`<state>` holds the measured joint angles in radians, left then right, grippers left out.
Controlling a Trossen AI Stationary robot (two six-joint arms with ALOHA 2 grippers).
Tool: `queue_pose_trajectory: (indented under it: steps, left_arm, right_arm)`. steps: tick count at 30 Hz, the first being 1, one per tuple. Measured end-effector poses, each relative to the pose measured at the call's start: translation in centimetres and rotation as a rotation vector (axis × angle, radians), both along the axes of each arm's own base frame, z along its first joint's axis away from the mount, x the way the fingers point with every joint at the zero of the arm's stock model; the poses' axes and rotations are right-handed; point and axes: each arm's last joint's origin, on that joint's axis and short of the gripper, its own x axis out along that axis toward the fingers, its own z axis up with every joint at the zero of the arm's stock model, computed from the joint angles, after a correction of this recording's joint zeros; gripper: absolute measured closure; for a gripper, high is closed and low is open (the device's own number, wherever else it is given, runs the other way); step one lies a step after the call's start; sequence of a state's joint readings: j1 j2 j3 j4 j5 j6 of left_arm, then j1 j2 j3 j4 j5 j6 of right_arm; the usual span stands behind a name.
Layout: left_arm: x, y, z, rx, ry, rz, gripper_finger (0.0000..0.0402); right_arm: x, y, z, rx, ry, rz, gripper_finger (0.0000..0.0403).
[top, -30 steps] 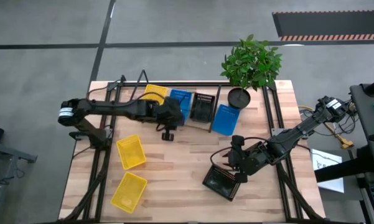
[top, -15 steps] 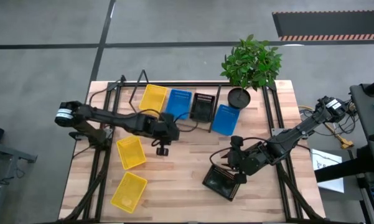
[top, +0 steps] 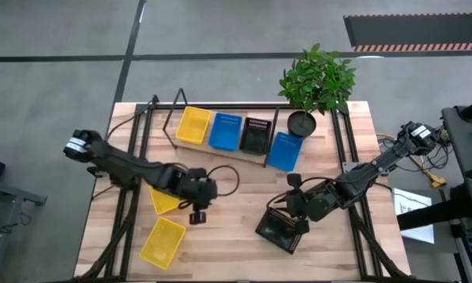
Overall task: Stack baskets on shelf by color
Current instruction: Stack the top yellow basket on top of the other yellow basket on the shelf
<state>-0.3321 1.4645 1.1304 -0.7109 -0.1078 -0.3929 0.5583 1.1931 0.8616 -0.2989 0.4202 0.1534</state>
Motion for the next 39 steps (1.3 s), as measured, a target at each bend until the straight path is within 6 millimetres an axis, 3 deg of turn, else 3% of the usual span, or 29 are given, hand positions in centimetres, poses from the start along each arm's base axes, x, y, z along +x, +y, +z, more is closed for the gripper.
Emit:
queue_pose_trajectory:
  steps: [4,12,23,30,39]
  left_arm:
    - [-2.2,-0.9,0.3,-0.133,0.121,0.134,0.0336]
    - [-5.5,-1.0,-0.7,-0.219,0.350,0.376,0.0336]
    - [-6.3,-0.7,-2.6,-0.217,0.430,0.393,0.0336]
    - [-6.4,-0.7,-3.0,-0.232,0.444,0.462,0.0336]
    - [-7.4,-0.2,-5.0,-0.212,0.508,0.549,0.0336]
  right_arm:
    - [0.1,0.1,0.2,-0.011,-0.019,0.017,0.0337]
    - [0.2,0.2,0.3,-0.022,-0.041,0.035,0.0339]
    - [0.2,0.1,0.3,-0.010,-0.038,0.026,0.0339]
    - [0.2,0.2,0.3,-0.009,-0.040,0.026,0.0339]
    - [0.2,0.2,0.3,-0.009,-0.040,0.026,0.0339]
